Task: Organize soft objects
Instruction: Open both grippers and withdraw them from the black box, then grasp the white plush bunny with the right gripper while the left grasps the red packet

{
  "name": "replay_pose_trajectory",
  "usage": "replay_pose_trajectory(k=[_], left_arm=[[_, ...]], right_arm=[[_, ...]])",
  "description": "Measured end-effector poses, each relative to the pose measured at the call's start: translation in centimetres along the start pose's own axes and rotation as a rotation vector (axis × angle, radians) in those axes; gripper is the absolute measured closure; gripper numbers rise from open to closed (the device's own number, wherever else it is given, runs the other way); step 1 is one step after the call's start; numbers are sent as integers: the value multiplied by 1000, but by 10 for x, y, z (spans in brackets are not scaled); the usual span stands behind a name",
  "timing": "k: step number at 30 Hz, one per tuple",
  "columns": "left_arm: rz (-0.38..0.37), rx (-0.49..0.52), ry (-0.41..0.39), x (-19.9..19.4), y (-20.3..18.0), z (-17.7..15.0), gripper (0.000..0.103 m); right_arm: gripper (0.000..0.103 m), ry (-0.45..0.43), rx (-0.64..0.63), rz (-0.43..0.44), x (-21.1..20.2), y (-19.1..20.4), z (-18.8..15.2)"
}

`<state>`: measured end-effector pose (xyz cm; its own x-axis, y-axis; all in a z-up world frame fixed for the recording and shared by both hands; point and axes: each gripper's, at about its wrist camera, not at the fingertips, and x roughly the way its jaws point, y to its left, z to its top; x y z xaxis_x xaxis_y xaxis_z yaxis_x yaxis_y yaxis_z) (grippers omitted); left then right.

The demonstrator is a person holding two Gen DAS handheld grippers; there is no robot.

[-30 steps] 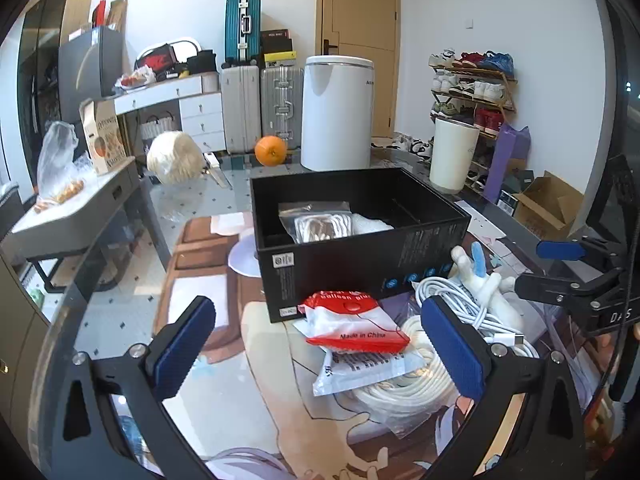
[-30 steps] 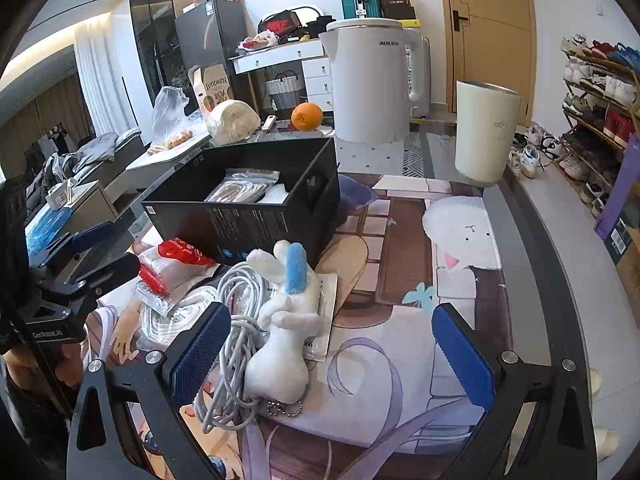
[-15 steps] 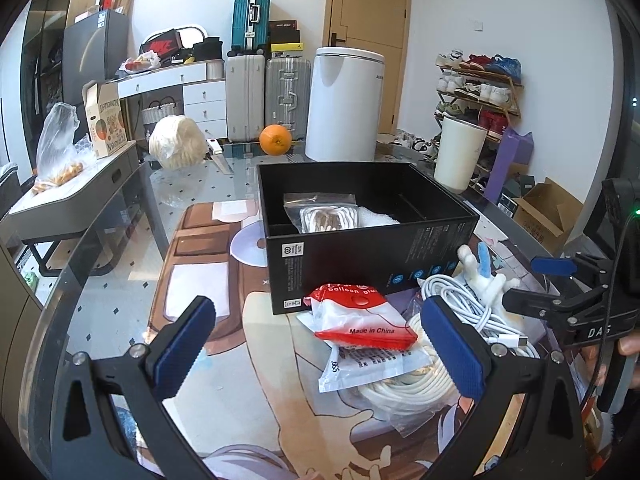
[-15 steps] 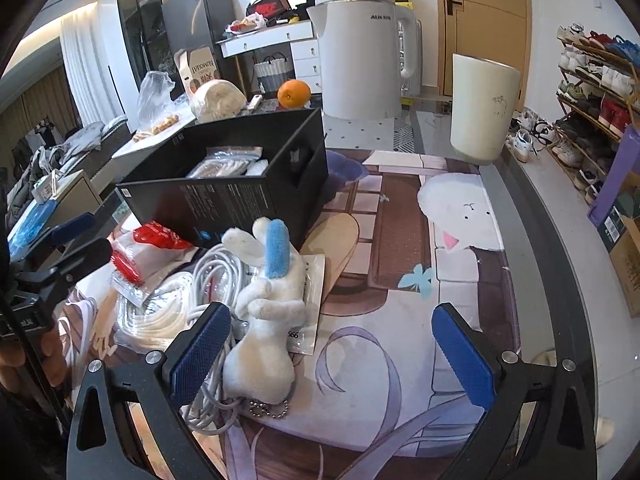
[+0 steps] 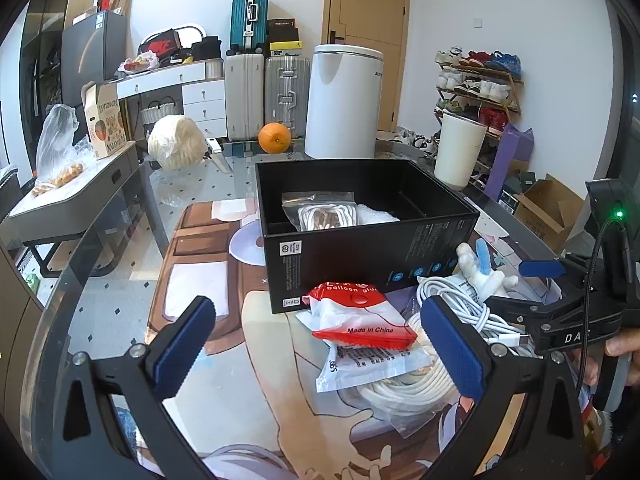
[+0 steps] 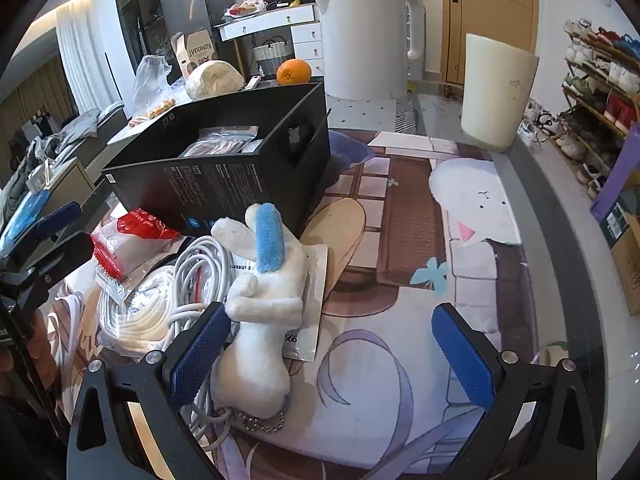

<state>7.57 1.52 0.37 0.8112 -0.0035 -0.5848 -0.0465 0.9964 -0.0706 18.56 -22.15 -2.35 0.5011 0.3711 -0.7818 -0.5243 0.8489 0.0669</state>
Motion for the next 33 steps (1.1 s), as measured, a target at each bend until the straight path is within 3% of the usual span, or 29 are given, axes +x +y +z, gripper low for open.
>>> replay_pose_trajectory(k=[18, 23, 25, 33], left_arm=[[0, -7, 21, 4, 0, 0, 0], [3, -8, 22, 5, 0, -1, 0], [3, -8, 21, 5, 0, -1, 0], [4, -9, 21, 4, 0, -1, 0]], right_arm=[[2, 16, 4, 8, 1, 0, -3], [14, -6, -22, 2, -5, 1, -7], [26, -8, -31, -6, -7, 2, -7], [36, -28, -59, 1, -8, 7, -6]])
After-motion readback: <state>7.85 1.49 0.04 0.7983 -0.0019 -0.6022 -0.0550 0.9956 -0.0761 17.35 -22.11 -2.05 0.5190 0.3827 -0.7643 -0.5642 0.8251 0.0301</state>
